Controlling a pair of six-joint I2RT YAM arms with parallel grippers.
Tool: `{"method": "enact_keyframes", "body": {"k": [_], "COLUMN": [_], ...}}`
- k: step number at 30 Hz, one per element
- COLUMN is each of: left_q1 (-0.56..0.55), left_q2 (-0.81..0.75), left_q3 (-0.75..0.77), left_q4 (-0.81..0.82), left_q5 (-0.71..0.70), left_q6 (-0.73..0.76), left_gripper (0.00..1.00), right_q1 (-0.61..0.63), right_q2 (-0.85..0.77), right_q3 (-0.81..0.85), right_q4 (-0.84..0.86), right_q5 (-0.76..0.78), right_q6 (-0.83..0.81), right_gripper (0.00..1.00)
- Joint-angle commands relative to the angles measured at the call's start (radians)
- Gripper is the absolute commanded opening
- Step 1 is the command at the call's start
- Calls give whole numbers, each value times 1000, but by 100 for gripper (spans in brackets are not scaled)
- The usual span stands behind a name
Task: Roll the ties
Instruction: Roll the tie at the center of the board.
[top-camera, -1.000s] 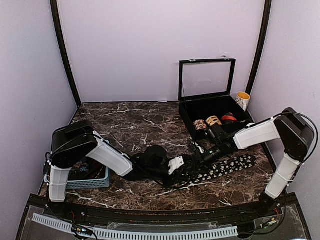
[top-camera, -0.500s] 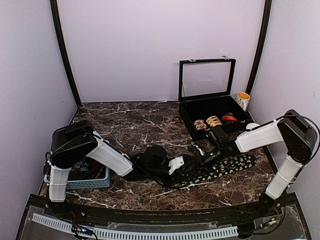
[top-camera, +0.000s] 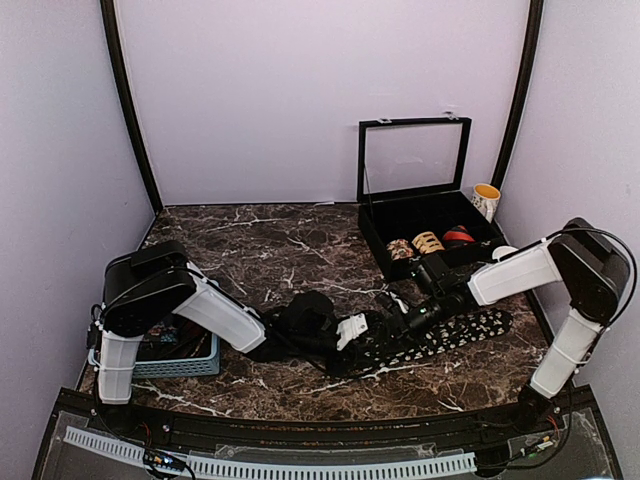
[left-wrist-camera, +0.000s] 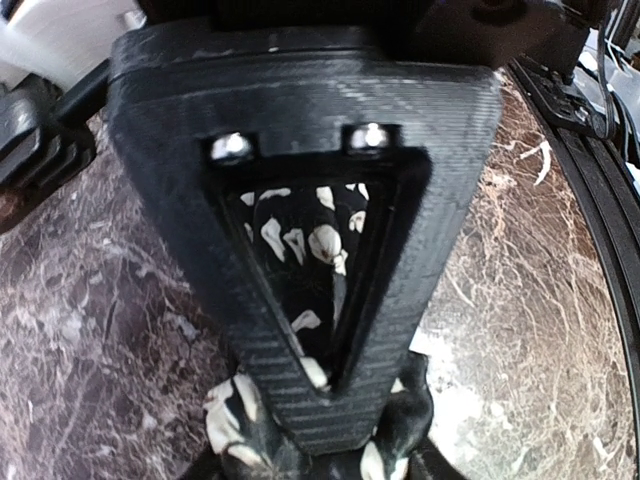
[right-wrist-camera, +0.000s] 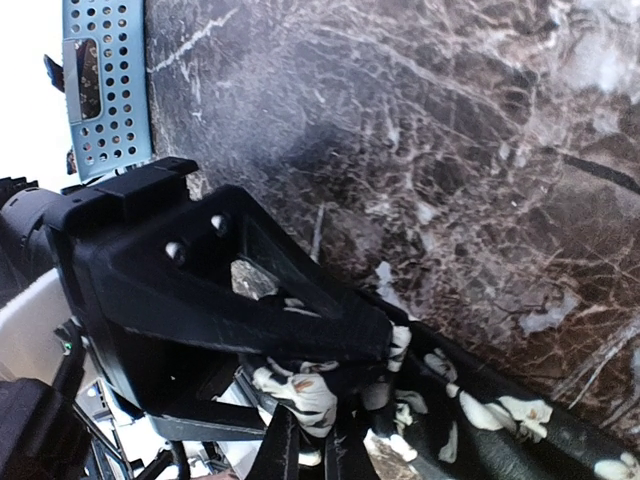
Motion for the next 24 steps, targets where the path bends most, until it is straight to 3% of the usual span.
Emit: {"method": "enact_keyframes", "body": {"k": [1,11,24], "left_q1": [8,9,9], "left_q2": [39,-64,2], "left_q3": [-56,-185,-177], "left_q4": [-205,102,283], "left_q5": [-31,-23,-38], "left_q6": [8,-5,-80], "left_gripper": [47,64,66], "right_q1": [4,-62,-85], "right_q2": [81,117,111], "right_q3": [-63,-69,-60], "right_q4": [-99,-149,-289], "right_q5": [126,182,266], "right_q6": [-30,-23,-65], "right_gripper": [0,0,0]}}
